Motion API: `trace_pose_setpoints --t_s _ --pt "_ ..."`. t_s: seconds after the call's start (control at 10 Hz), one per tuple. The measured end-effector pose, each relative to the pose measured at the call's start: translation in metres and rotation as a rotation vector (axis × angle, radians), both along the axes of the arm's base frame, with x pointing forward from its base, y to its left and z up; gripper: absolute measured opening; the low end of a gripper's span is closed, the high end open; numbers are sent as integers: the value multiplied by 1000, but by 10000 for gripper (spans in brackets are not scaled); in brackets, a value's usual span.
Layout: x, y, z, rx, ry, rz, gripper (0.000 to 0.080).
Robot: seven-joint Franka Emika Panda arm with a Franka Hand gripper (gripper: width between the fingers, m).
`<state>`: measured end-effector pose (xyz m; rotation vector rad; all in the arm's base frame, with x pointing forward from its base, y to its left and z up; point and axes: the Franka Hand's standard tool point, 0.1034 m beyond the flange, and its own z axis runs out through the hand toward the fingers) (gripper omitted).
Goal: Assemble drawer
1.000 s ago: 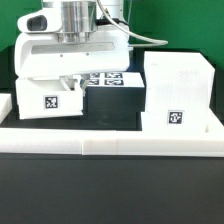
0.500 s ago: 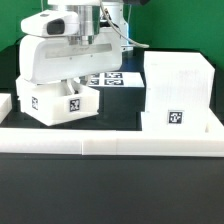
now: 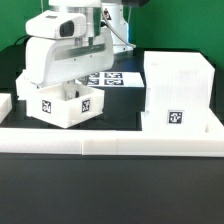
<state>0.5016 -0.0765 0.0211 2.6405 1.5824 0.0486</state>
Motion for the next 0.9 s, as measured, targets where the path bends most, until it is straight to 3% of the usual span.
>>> trace_pose_setpoints --t_s 0.4,0.7,0.9 --pt "-2 22 -4 -20 78 329 42" --pt "-3 14 -4 -36 84 452 42" --pt "0 20 -3 -32 81 436 42"
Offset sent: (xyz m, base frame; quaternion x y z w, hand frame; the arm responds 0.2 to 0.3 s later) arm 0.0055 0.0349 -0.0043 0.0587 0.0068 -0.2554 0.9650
